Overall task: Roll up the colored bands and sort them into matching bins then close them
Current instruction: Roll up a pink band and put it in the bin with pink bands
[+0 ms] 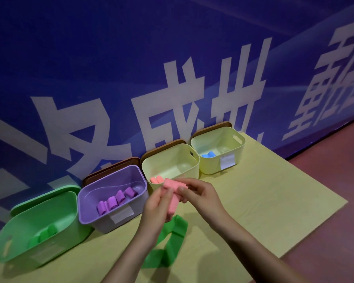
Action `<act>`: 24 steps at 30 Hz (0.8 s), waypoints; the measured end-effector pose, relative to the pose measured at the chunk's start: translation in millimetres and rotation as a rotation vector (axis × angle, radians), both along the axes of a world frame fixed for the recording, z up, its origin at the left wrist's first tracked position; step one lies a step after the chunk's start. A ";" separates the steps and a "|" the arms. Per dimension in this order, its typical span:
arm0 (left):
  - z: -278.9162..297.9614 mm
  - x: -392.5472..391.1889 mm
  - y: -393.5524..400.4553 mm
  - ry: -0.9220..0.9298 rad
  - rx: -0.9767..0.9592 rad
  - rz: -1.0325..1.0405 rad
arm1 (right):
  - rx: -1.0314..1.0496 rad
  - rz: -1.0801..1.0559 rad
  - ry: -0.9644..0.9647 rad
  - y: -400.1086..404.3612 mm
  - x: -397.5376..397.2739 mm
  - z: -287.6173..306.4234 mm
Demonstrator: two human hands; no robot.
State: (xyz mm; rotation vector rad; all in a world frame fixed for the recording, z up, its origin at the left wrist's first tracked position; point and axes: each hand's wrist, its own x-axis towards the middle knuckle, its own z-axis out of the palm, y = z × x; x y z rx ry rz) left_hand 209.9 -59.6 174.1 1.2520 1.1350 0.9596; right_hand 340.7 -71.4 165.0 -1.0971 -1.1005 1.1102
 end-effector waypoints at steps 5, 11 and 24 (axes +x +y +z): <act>-5.5 -6.3 13.4 0.094 0.007 0.012 | 0.154 -0.058 -0.294 6.3 2.0 -6.7; -13.1 -6.9 13.5 -0.086 -0.069 0.042 | 0.293 -0.108 -0.555 13.7 2.4 -12.0; -17.1 1.0 13.7 -0.287 -0.194 0.125 | 0.446 0.031 -0.760 26.8 15.2 -15.7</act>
